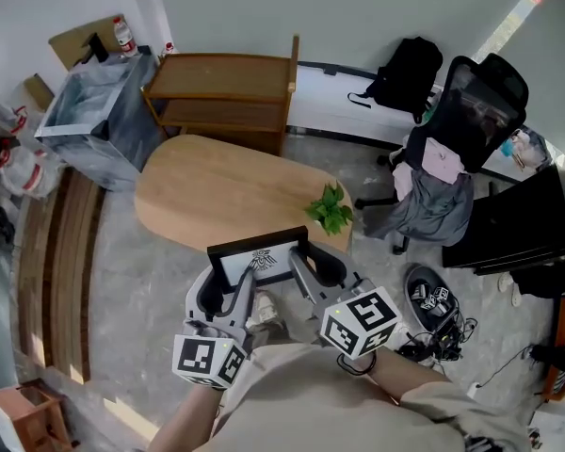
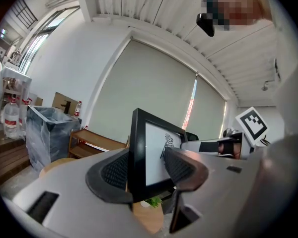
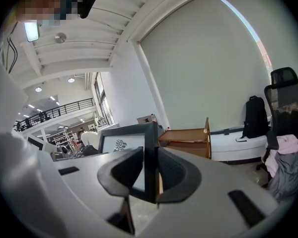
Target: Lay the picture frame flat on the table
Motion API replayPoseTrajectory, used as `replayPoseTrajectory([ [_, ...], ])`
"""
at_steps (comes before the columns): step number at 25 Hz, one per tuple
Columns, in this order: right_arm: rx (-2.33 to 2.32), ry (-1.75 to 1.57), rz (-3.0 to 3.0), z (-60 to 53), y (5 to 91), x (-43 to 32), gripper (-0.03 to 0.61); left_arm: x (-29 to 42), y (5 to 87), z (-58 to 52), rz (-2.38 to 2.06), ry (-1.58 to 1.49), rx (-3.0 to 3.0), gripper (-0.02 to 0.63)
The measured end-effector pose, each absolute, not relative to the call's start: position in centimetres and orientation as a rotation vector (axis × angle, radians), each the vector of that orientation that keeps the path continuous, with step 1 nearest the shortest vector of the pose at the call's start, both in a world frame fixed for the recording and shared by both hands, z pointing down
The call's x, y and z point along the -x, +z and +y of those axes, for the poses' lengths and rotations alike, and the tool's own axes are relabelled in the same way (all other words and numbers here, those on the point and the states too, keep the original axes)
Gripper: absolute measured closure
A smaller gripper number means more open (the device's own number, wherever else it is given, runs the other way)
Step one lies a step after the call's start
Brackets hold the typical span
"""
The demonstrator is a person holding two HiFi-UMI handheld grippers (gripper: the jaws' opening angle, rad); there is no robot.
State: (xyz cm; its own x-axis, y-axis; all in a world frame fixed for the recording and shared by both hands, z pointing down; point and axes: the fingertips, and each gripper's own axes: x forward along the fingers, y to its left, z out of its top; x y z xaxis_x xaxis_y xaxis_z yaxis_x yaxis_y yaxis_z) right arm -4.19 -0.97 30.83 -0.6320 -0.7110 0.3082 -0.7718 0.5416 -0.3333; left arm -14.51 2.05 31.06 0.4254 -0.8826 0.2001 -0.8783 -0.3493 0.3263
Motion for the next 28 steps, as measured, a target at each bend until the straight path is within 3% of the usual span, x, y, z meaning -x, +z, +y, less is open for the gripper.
replayPoseTrajectory([
  [11,-1.369,0.701,-2.588,-7.9,31.1,4.7,0.503,15.2,31.5,-5.7,-1.418,0.032,-2.350,0.410],
  [28,-1.276,0.825,-2.521,-11.4,35.8,0.6,0.503,10.9,35.8,-8.7,-1.447,0.136,-2.219,0.407],
])
